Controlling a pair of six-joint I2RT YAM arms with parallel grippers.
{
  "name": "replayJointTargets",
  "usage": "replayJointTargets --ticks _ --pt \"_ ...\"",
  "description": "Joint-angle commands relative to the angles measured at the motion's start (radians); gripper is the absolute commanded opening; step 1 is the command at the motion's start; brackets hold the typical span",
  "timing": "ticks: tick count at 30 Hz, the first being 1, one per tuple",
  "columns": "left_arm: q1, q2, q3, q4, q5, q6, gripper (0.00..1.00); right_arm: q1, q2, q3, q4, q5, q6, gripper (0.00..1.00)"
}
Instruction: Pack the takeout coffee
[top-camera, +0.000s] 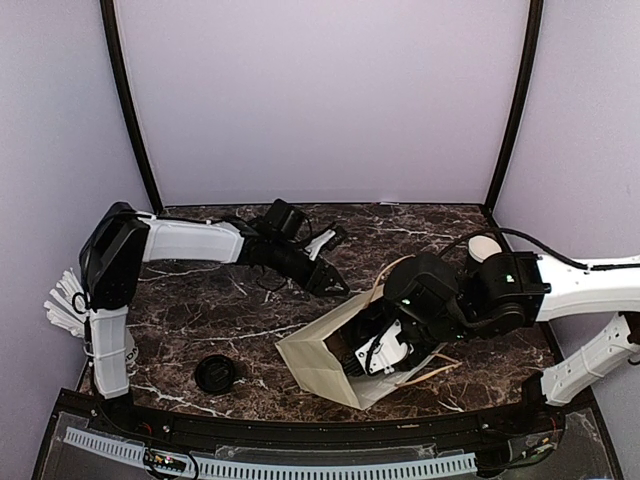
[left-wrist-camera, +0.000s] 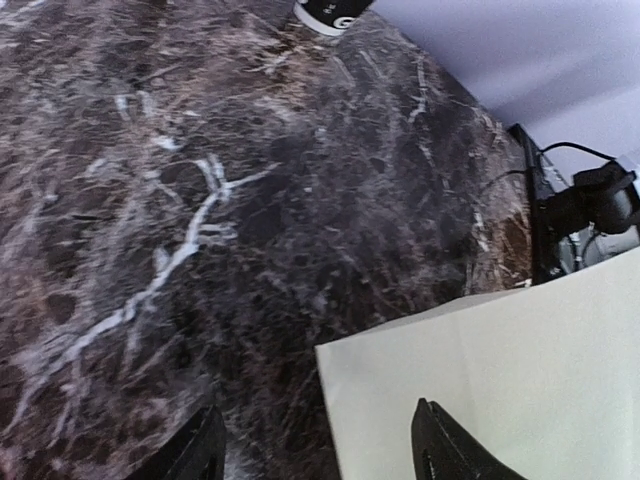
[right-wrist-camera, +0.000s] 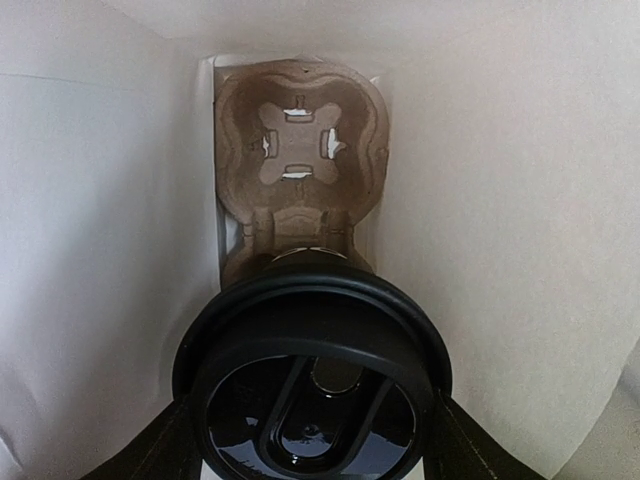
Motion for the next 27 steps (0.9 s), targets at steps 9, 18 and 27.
replayJointTargets --ticks 9,18,27 --pt "-0.116 -0.513 0.242 -0.651 -0.323 0.156 0.69 -0.020 -0.005 0.029 0.032 -0.019 0.022 0.06" --pt "-0.313 -0.602 0.257 -0.737 -0.242 0.024 0.73 -0.032 0.012 0.029 0.035 -0.016 0.019 0.06" --pt "-0.503 -0.409 0.512 -0.969 -0.521 -0.035 0.68 -0.038 0.033 0.044 0.024 -0.017 0.031 0.06"
